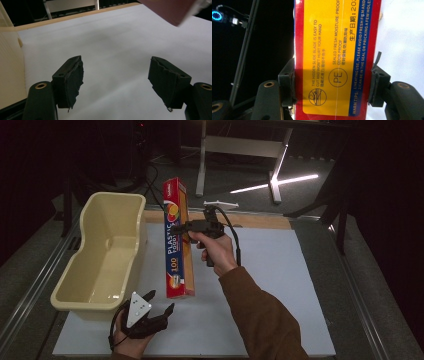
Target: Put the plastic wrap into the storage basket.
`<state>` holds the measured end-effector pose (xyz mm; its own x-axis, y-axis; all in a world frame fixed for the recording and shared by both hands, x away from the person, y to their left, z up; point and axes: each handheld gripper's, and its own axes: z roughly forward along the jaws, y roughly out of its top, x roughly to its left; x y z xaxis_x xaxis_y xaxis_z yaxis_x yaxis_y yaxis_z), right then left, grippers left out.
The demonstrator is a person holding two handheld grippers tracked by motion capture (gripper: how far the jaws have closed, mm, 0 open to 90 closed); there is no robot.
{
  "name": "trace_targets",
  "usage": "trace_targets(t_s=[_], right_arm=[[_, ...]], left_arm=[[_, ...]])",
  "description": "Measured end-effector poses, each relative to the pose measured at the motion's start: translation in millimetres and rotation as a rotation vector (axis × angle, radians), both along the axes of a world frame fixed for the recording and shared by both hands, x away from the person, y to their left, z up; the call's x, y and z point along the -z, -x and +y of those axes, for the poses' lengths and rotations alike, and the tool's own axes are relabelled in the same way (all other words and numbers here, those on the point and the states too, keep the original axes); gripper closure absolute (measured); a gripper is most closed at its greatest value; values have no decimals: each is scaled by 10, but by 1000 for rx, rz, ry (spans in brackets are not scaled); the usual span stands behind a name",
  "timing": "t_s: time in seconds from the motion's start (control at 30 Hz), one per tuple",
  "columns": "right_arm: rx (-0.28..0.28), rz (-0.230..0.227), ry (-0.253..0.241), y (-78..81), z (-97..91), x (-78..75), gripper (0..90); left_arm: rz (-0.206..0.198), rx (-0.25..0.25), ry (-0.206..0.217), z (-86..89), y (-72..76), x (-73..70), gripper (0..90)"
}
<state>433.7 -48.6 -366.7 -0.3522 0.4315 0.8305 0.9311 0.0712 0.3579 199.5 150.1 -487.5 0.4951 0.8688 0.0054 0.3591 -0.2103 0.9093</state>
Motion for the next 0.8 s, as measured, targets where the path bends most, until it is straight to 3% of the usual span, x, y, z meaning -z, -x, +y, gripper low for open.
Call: trace_targets(t_s=[0.3, 0.4, 0.53, 0.67, 0.8], right_arm=[[24, 27, -44, -143, 148, -53, 394], [31, 20, -38, -171, 192, -70, 394], [46, 40, -72, -224, 326, -111, 394], [47, 21, -59, -222, 448, -161, 394], [48, 16, -77, -208, 670, -243, 394]], left_arm=[[-2, -2, 7, 21, 37, -7, 281], [-3, -5, 11, 38, 53, -8, 281], [-6, -1, 8, 36, 89, -8, 281], [-1, 6, 12, 20, 100, -1, 281], [-6, 10, 10, 0, 118, 2, 281]])
